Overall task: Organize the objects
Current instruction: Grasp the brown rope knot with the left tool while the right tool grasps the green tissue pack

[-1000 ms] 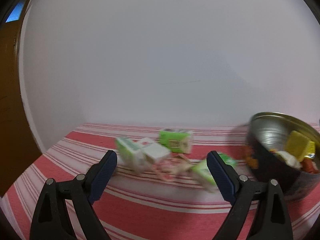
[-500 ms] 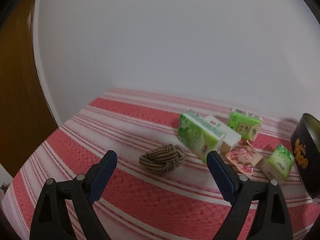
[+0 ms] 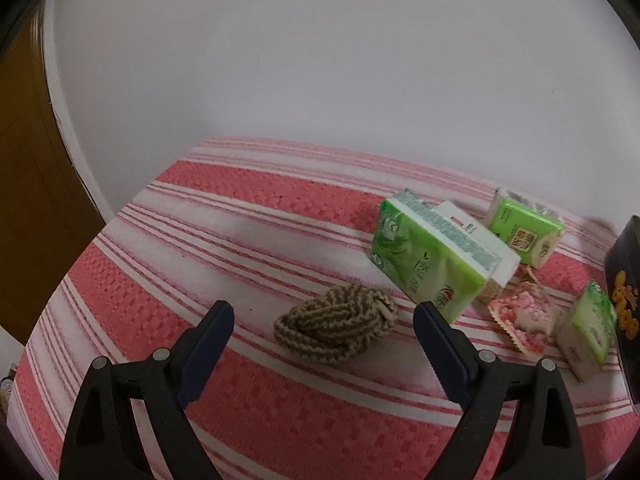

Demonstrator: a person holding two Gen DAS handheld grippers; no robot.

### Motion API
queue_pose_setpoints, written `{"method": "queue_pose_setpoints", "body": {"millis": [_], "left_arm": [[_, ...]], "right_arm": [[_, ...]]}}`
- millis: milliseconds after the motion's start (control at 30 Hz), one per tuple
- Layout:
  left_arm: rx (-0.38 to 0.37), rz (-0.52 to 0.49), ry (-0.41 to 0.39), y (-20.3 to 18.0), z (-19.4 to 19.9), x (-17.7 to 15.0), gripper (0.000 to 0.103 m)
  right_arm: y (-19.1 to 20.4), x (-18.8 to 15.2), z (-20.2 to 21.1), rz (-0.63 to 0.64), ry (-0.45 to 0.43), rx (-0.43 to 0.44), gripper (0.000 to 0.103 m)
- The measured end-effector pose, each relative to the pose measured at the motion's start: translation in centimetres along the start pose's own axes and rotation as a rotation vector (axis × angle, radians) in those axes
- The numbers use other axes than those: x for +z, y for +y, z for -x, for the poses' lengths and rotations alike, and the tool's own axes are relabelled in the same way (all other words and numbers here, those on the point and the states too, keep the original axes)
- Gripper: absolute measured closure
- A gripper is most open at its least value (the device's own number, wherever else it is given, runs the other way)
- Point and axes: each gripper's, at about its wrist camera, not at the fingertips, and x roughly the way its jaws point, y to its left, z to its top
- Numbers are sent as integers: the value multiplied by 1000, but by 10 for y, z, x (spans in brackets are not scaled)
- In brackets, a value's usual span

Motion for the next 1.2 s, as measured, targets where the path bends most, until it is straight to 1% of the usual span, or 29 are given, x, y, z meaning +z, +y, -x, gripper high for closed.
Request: {"method": "queue_pose_setpoints", "body": {"millis": [100,167,233,267,367,400,433,500,600,733,800,900,1000,1067,1167,1200], "left_arm": [[-14,5,49,2,-10,1,10],[-21,21,74,6,-16,1,10],[-18,57,99,13,-21,0,11],[-24,75,93,17,-20,1,13],[-32,103,76,24,-18,0,28],[-33,102,71,25,-17,0,39],[-46,100,65,26,-16,0,44],[-74,98,62,27,-16,1,45],[-81,92,60,28,-15,0,46],[-123,107,53,32,-13,-2,46],[-123,117,28,32,-7,-2,46],[-117,102,-28,27,5,-2,46],[-105,93,-51,24,10,0,46],[-102,96,-53,25,11,1,46],[-94,105,-60,25,17,0,46],[-96,105,-59,25,18,0,46]], "right_arm": [[-6,0,-15,-29,64,-15,7],[-7,-1,-19,-35,86,-12,9],[-6,0,-25,-27,107,-23,9],[-6,-1,-27,-23,117,-28,9],[-6,-1,-30,-24,132,-33,9],[-6,-2,-30,-30,135,-39,9],[-7,-2,-31,-38,139,-40,9],[-12,-5,-33,-73,154,-37,9],[-19,-9,-37,-135,180,-28,10],[-25,-8,-38,-188,165,-24,10],[-24,-7,-43,-203,164,-34,10],[-24,-4,-52,-224,167,-51,11],[-26,0,-61,-263,171,-95,16],[-27,1,-70,-291,192,-129,20],[-32,2,-85,-339,223,-150,26],[-31,5,-87,-339,211,-166,28]]}}
